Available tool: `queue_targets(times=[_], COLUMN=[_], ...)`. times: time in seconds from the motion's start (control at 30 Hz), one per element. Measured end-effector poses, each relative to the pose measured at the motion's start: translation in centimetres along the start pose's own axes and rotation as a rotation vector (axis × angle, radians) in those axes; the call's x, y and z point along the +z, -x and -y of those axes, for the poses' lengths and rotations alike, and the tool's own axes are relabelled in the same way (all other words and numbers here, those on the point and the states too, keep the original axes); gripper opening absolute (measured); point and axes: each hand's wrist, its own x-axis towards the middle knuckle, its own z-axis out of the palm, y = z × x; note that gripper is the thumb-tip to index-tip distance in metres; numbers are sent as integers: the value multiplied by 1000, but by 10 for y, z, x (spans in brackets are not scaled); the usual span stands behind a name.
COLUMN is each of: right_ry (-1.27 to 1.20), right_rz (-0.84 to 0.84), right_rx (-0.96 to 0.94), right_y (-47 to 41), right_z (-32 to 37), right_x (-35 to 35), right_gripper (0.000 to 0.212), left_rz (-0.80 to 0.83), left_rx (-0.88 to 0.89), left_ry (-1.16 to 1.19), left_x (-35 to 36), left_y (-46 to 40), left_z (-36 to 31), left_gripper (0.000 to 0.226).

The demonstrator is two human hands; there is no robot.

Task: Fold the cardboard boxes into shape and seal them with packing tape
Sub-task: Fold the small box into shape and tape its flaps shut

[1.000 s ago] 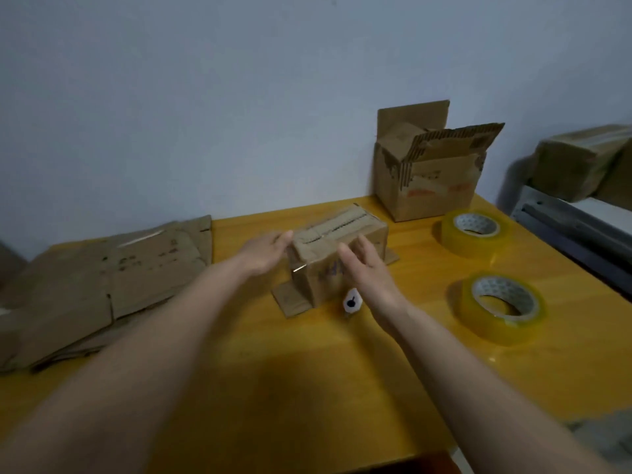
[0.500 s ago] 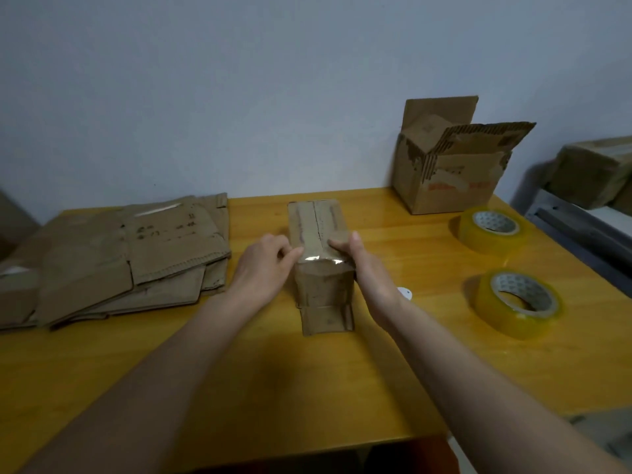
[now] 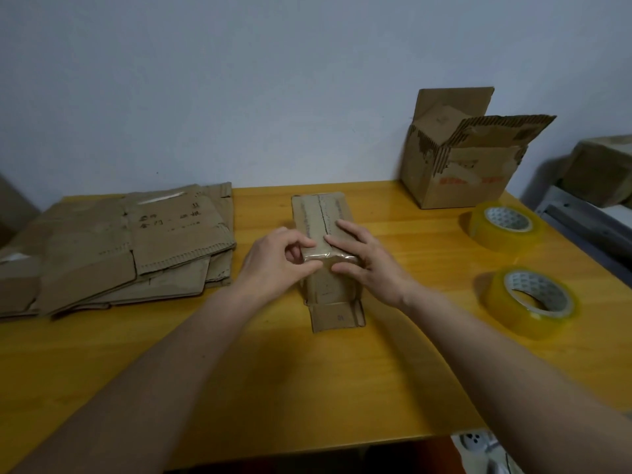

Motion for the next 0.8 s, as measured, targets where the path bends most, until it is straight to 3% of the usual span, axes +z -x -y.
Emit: queue_targets(times=[0.13,0.23,0.3,0.4,0.57,0.67,0.8], right_ry=[137,227,250,216,-5,-44,-19], right_rz=[77,-7,-82,-68,-57,-57,-29], right_rx=[34,67,42,13,41,36,51], right_y=[-6,-16,-16,-11,-12,-12,-13], right_z=[2,12,13,5,0,-3,0], right_x=[-8,-3,3,5,3,4,2], right_gripper=[69,71,61,59,60,59,59], left_rz=[128,288,351,406,275,102,25], left_rx=[44,97,112,119,32,97,177], left_ry=[-86,-231,-277,-276,-29,-60,-135], left_x=[-6,-20,-27,-33,-26,-11,11], left_y=[3,-2,-6,-11,-15,-10,0], left_z=[5,8,10,11,8,16,22], left_gripper=[59,78,77,70,60,48,55])
